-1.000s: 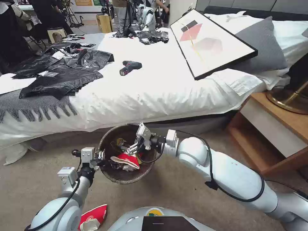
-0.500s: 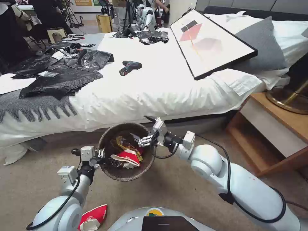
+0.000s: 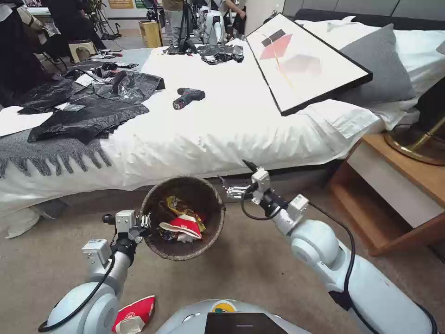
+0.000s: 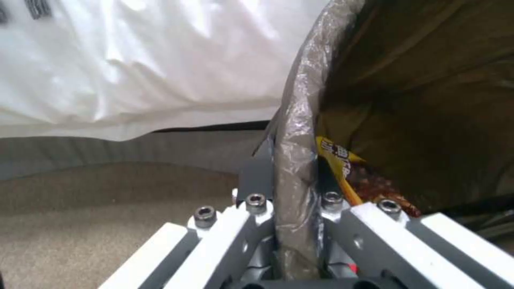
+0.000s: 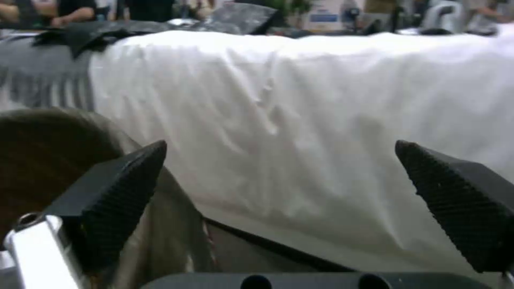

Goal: Pick up the trash bin, then pick up the garbage from the floor and place it into the trash bin.

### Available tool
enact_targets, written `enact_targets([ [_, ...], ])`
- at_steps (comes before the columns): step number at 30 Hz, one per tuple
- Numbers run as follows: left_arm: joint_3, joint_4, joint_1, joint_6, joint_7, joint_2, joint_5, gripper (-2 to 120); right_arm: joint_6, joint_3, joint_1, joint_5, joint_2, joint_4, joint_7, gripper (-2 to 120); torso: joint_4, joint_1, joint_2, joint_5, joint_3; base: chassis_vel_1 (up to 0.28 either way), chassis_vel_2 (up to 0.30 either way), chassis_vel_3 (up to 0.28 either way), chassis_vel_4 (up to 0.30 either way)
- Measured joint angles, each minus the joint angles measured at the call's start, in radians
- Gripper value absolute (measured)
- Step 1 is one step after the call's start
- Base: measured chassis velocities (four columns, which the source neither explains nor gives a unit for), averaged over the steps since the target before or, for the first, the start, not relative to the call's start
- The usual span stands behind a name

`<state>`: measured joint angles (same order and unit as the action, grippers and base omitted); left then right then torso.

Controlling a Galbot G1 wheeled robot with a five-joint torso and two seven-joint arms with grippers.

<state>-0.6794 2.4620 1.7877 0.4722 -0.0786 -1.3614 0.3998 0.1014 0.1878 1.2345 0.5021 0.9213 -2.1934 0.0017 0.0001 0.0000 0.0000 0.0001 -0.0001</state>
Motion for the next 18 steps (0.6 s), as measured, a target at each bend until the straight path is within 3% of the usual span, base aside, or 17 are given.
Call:
enact_targets([
  [2, 0.000, 0.001, 0.000, -0.003, 0.000, 0.001, 0.000, 0, -0.045, 0.069, 0.108, -0.063, 0.048, -0.002, -0.002, 100, -0.0004, 0.000, 0.000, 0.0000, 0.000, 0.000, 0.000, 0.000, 0.000],
  [11, 0.001, 0.002, 0.000, -0.009, -0.001, -0.001, 0.000, 0, -0.204, 0.226, 0.335, -0.232, 0.196, 0.014, -0.010, 100, 0.0000, 0.000, 0.000, -0.0001, 0.000, 0.000, 0.000, 0.000, 0.000],
  [18, 0.002, 0.004, 0.000, -0.009, -0.001, -0.005, 0.000, 0, -0.281, 0.269, 0.435, -0.303, 0.273, 0.028, 0.003, 100, 0.0000, 0.000, 0.000, -0.0002, 0.000, 0.000, 0.000, 0.000, 0.000],
])
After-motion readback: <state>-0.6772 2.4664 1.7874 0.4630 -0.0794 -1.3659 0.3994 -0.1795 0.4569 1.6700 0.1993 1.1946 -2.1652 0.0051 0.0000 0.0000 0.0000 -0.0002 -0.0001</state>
